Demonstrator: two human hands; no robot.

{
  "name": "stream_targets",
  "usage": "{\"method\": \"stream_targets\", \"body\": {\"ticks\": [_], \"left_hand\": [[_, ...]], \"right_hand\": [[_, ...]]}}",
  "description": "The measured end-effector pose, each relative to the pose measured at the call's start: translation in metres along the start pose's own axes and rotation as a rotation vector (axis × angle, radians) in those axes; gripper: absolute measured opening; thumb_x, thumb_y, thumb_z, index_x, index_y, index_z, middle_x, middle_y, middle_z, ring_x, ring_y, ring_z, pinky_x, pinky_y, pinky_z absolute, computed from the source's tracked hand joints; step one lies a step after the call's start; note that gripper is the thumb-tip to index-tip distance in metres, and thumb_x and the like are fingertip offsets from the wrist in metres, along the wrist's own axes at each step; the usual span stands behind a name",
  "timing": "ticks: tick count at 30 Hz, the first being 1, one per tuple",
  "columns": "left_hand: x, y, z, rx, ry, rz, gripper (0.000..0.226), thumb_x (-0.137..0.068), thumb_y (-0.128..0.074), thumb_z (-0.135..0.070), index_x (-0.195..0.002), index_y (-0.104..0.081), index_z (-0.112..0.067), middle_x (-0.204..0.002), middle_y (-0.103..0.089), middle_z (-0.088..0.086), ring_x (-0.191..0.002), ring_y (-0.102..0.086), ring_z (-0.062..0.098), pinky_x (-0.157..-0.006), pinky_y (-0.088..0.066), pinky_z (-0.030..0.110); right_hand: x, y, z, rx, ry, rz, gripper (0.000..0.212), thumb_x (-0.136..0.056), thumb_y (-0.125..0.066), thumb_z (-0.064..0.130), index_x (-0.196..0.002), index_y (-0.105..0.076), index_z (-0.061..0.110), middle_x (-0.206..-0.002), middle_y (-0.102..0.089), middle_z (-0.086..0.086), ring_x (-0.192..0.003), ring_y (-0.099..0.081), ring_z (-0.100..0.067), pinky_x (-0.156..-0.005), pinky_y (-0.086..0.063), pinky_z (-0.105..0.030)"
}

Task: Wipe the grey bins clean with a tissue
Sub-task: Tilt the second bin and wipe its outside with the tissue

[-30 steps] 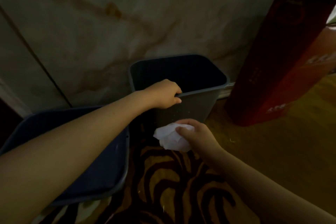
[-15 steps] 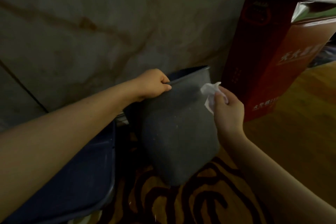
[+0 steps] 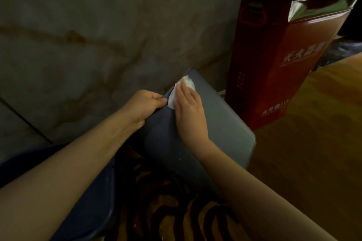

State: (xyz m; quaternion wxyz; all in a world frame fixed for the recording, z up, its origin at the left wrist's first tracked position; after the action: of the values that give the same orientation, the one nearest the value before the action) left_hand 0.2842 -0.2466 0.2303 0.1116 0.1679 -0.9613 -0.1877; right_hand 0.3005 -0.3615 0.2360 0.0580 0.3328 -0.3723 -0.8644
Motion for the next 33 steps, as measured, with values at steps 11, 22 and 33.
{"method": "stream_targets", "body": {"ticks": [11, 22, 33], "left_hand": [[-0.003, -0.003, 0.014, 0.162, 0.12, -0.011, 0.03, -0.087, -0.054, 0.001, -0.114, -0.059, 0.01, -0.04, -0.063, -0.004, -0.035, -0.058, 0.005, -0.044, -0.051, 0.017], [-0.002, -0.012, 0.027, 0.278, 0.36, 0.162, 0.021, -0.091, -0.047, -0.005, -0.073, -0.057, -0.006, -0.039, -0.064, -0.002, -0.035, -0.061, 0.006, -0.042, -0.051, 0.018], [-0.004, -0.013, 0.026, 0.267, 0.354, 0.149, 0.02, -0.091, -0.047, -0.005, -0.073, -0.056, -0.007, -0.038, -0.063, -0.002, -0.034, -0.061, 0.007, -0.037, -0.051, 0.018]], "right_hand": [[0.081, 0.0, -0.159, -0.055, -0.59, 0.007, 0.047, -0.099, -0.034, 0.016, -0.144, -0.024, 0.007, -0.137, -0.046, -0.021, -0.125, -0.044, -0.034, -0.104, -0.038, -0.045], [0.04, -0.017, -0.027, -0.226, -0.143, -0.028, 0.045, -0.092, -0.048, 0.002, -0.136, -0.044, 0.009, -0.14, -0.049, -0.012, -0.12, -0.045, -0.029, -0.098, -0.035, -0.02], [0.112, -0.008, -0.103, -0.136, -0.387, -0.063, 0.04, -0.094, -0.048, 0.01, -0.134, -0.048, 0.013, -0.137, -0.052, -0.004, -0.127, -0.044, -0.021, -0.101, -0.033, -0.025]]}}
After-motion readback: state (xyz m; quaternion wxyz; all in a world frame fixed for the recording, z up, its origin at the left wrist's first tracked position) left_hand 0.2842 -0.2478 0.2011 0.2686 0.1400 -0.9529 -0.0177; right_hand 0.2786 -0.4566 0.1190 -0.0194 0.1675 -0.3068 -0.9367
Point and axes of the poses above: each hand's wrist, its own x-axis away from the middle knuckle, its own y-axis out of the back of the hand, z = x × y, the point moved 9 cm from there along -x, towards the middle knuckle
